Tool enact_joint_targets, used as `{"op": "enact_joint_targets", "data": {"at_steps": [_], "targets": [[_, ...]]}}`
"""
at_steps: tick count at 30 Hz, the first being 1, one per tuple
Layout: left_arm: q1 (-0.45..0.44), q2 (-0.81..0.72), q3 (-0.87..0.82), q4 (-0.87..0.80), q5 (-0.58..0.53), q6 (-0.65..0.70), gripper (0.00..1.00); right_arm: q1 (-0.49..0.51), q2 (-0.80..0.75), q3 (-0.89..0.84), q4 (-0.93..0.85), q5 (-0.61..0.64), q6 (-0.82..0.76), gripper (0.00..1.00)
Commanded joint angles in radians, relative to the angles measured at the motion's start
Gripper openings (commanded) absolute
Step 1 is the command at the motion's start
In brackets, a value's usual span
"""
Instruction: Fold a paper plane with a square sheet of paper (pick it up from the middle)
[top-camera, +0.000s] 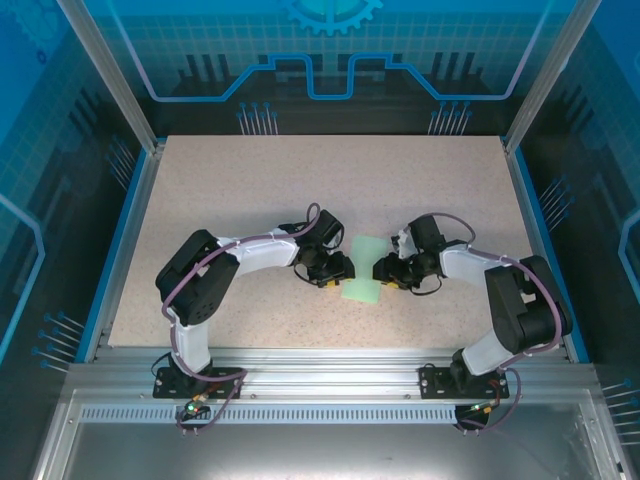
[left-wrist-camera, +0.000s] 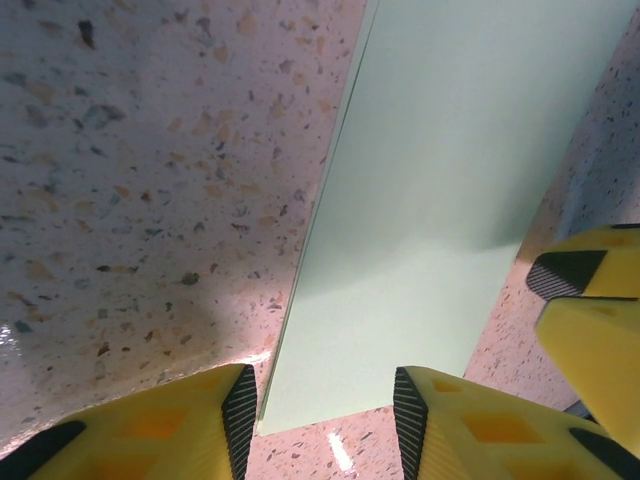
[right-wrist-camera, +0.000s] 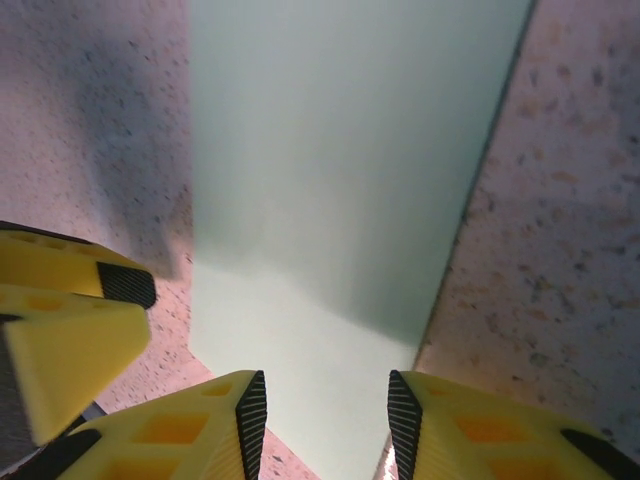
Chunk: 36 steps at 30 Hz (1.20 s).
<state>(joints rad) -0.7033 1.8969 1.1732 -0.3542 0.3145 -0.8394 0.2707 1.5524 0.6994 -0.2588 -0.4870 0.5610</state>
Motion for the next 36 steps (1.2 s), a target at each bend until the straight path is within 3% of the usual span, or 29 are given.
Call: {"op": "enact_joint_targets", "data": {"at_steps": [1, 13, 36], "targets": [[-0.006, -0.012, -0.007, -0.031, -0.003, 0.005, 0.45, 0.015, -0.004, 0.023, 0.007, -0.016, 0.015, 0.40], [-0.013, -0.002, -0.006, -0.025, 0.018, 0.010, 0.45, 0.010, 0.080, 0.011, -0.007, 0.034, -0.007, 0.40], [-0.041, 0.034, 0.020, -0.027, 0.061, -0.001, 0.45, 0.002, 0.083, -0.002, -0.017, 0.050, -0.021, 0.39]]}}
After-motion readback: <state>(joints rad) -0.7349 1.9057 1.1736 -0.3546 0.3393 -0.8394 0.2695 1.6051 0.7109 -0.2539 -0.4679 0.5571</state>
